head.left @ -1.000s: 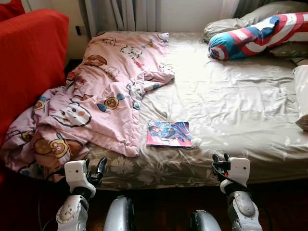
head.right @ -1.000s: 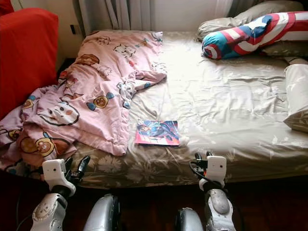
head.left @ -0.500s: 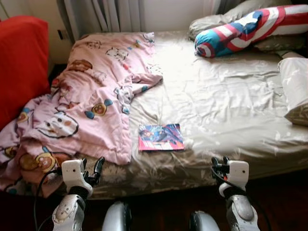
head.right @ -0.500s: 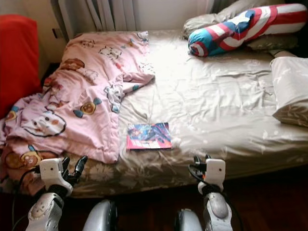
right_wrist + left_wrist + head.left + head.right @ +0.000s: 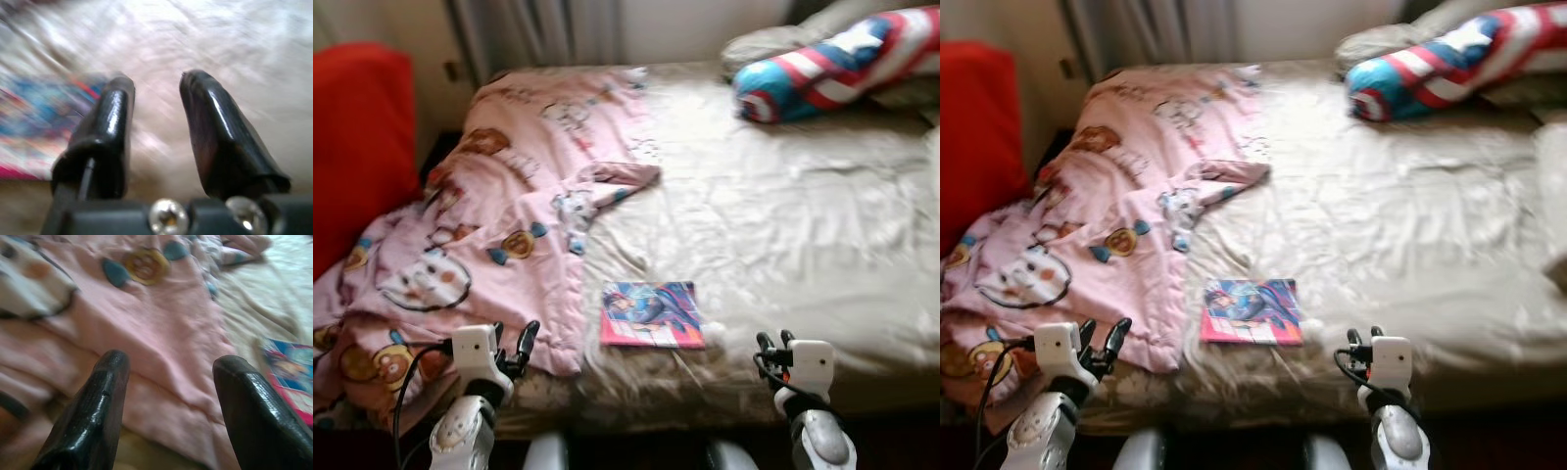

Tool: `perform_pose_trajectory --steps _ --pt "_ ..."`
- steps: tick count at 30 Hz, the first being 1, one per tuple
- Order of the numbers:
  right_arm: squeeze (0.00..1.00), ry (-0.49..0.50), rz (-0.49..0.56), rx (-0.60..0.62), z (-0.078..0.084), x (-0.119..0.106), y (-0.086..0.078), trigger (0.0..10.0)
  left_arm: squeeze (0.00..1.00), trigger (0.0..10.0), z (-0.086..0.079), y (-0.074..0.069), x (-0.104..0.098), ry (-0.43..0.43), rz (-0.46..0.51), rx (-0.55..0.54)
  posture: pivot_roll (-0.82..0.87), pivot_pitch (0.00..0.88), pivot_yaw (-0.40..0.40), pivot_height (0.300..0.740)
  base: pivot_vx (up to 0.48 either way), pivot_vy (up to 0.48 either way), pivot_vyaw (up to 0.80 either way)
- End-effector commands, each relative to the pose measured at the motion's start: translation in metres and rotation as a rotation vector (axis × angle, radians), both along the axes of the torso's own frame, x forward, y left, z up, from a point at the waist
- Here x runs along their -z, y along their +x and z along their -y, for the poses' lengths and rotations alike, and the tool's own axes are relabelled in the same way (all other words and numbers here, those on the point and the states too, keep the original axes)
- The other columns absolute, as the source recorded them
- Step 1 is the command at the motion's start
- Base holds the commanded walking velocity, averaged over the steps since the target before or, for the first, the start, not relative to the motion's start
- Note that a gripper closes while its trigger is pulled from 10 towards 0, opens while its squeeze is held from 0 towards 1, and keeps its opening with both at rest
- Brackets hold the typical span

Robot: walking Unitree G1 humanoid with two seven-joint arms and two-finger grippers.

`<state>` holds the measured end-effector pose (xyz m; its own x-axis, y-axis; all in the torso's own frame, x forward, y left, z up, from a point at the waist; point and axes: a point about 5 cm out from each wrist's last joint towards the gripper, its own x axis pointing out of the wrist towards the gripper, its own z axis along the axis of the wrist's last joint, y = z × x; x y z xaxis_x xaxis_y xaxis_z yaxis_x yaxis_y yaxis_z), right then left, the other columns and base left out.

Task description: Clean up the room

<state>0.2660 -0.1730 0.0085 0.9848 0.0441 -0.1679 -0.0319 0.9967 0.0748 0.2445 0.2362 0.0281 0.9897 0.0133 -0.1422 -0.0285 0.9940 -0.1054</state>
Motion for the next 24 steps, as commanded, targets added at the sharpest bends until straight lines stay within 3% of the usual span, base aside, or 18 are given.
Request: perform_pose_trajectory --steps 1,6,8,9,10,11,20,22,23,24 --pt "0.00 -0.007 -0.054 0.037 0.016 0.009 -0.009 10.0 0.00 10.0 0.007 0.008 -0.008 -0.021 0.038 0.021 0.02 0.071 0.006 0.601 0.000 0.000 0.00" --pt "0.00 0.019 -0.101 0.003 0.012 0.011 -0.003 10.0 0.00 10.0 0.009 0.007 -0.010 -0.022 0.043 0.026 0.03 0.082 0.014 0.601 0.000 0.000 0.00" --pt "0.00 0.078 -0.127 0.012 0.011 0.012 0.001 10.0 0.00 10.0 0.010 0.006 -0.011 -0.022 0.043 0.031 0.04 0.093 0.019 0.601 0.000 0.000 0.00" --pt "0.40 0.155 -0.139 0.019 0.009 0.012 0.005 10.0 0.00 10.0 0.010 0.006 -0.011 -0.020 0.042 0.035 0.05 0.100 0.024 0.601 0.000 0.000 0.00" --pt "0.40 0.155 -0.139 0.019 0.009 0.012 0.005 10.0 0.00 10.0 0.010 0.006 -0.011 -0.020 0.042 0.035 0.05 0.100 0.024 0.601 0.000 0.000 0.00" --pt "1.00 0.200 -0.157 -0.003 0.005 0.012 0.008 10.0 0.00 10.0 0.011 0.006 -0.013 -0.019 0.044 0.037 0.07 0.117 0.029 0.601 0.000 0.000 0.00" --pt "1.00 0.270 -0.247 0.000 -0.010 0.012 0.023 10.0 0.00 10.0 0.001 0.003 -0.026 0.004 0.062 0.030 0.15 0.176 0.042 0.601 0.000 0.000 0.00" --pt "0.84 0.325 -0.250 0.079 -0.008 0.012 0.025 10.0 0.00 10.0 -0.002 -0.002 -0.027 0.016 0.058 0.020 0.16 0.185 0.045 0.601 0.000 0.000 0.00" --pt "0.84 0.325 -0.250 0.079 -0.008 0.012 0.025 10.0 0.00 10.0 -0.002 -0.002 -0.027 0.016 0.058 0.020 0.16 0.185 0.045 0.601 0.000 0.000 0.00" --pt "0.49 0.348 -0.246 0.103 -0.007 0.011 0.026 10.0 0.00 10.0 -0.003 -0.004 -0.027 0.018 0.054 0.015 0.17 0.190 0.048 0.601 0.000 0.000 0.00"
